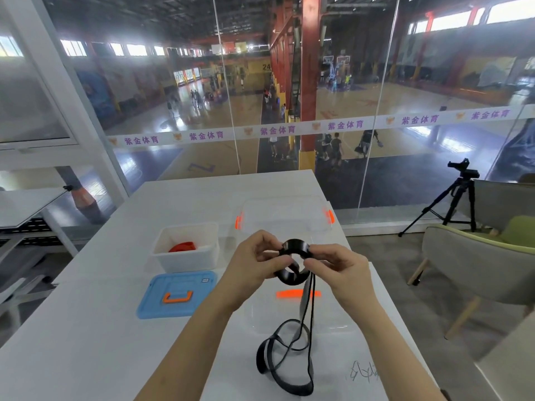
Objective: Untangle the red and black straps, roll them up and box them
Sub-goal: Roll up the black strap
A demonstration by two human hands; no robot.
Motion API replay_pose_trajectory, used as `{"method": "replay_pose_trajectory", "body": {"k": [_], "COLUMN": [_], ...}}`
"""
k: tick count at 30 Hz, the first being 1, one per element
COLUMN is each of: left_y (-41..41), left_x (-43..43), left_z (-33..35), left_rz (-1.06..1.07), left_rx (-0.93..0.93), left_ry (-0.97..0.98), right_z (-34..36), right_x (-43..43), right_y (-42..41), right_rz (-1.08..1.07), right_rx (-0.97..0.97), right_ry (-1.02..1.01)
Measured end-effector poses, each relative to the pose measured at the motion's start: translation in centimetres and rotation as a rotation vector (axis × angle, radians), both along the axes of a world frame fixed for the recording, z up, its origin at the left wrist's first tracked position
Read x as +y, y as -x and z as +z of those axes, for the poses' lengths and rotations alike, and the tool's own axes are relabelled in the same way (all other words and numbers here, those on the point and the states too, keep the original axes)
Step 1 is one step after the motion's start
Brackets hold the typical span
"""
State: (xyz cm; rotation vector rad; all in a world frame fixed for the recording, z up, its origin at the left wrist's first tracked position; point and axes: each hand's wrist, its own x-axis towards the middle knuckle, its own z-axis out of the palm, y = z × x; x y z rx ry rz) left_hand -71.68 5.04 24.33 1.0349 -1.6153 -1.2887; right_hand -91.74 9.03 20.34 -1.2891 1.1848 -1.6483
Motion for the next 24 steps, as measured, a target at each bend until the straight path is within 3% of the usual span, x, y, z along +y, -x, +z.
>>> {"method": "replay_pose_trajectory", "body": {"k": [6, 11, 17, 22, 24], "left_y": [-0.8, -0.1, 0.3, -1.6, -1.7], "left_x": [0.2, 0.5, 1.0, 0.1, 0.4], "left_z": [0.8, 0.3, -1.1, -1.6, -1.4], "left_rz": [-0.112, -0.161, 0.011, -0.090, -0.114], "left_rx": [-0.244, -0.394, -0.154, -0.625, -0.608], "left_ry": [0.025, 0.196, 0.089, 0.243, 0.204], "right_z": [-0.2, -0.4, -1.0, -0.3, 0.3], "right_x": [0.5, 0.8, 1.4, 2.2, 2.4], "right_y": [0.9, 0.5, 0.6, 1.4, 1.4], "right_rz": [0.081, 0.111, 0.131, 0.155, 0.179], "right_rx": [0.312, 0.247, 0.184, 0.335, 0.422], "right_ry": [0.038, -0.037, -0.146, -0.198, -0.168]}}
